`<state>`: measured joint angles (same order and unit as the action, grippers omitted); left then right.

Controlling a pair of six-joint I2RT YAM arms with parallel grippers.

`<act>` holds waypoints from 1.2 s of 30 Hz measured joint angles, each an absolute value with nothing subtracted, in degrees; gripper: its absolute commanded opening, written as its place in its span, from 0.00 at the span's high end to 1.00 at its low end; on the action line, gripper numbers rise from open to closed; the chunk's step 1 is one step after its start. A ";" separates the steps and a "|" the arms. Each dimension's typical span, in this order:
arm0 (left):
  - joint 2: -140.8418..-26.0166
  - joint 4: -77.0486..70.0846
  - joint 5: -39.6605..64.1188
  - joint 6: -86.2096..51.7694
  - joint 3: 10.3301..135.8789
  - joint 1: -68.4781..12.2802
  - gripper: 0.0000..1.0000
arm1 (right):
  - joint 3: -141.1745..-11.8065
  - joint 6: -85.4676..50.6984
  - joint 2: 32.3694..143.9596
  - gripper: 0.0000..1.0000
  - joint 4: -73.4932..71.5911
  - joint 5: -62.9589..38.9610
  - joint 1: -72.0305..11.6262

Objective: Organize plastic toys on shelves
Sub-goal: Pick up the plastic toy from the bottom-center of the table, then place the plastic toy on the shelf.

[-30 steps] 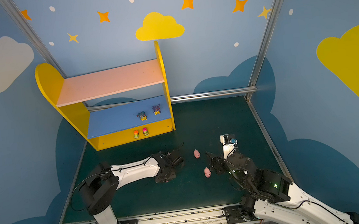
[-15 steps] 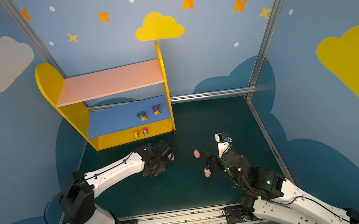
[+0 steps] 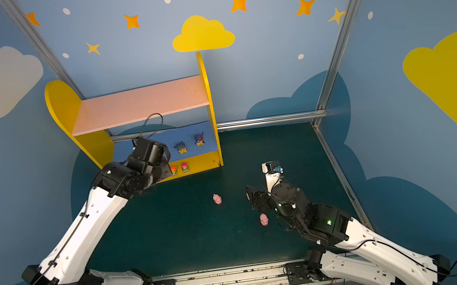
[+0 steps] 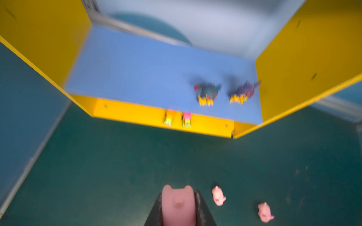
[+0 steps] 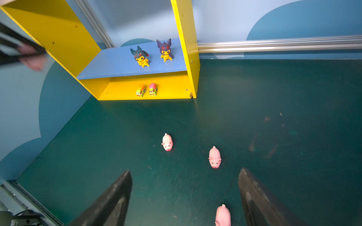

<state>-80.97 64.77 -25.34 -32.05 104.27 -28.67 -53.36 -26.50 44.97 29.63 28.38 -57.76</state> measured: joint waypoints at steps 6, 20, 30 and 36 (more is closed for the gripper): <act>-85.45 66.81 -25.87 -25.67 121.95 -20.91 0.76 | -53.60 -25.96 47.37 0.16 28.34 27.49 -57.19; -105.43 68.84 -16.32 -19.11 150.61 -6.76 0.75 | -54.98 -25.02 50.46 0.16 26.63 26.68 -54.89; -110.45 69.87 -10.09 -18.61 155.54 -1.63 0.73 | -55.27 -25.04 54.17 0.16 24.88 25.34 -52.73; -112.27 69.67 -8.36 -17.89 155.96 -0.67 0.72 | -55.96 -25.06 57.32 0.16 23.97 24.12 -51.68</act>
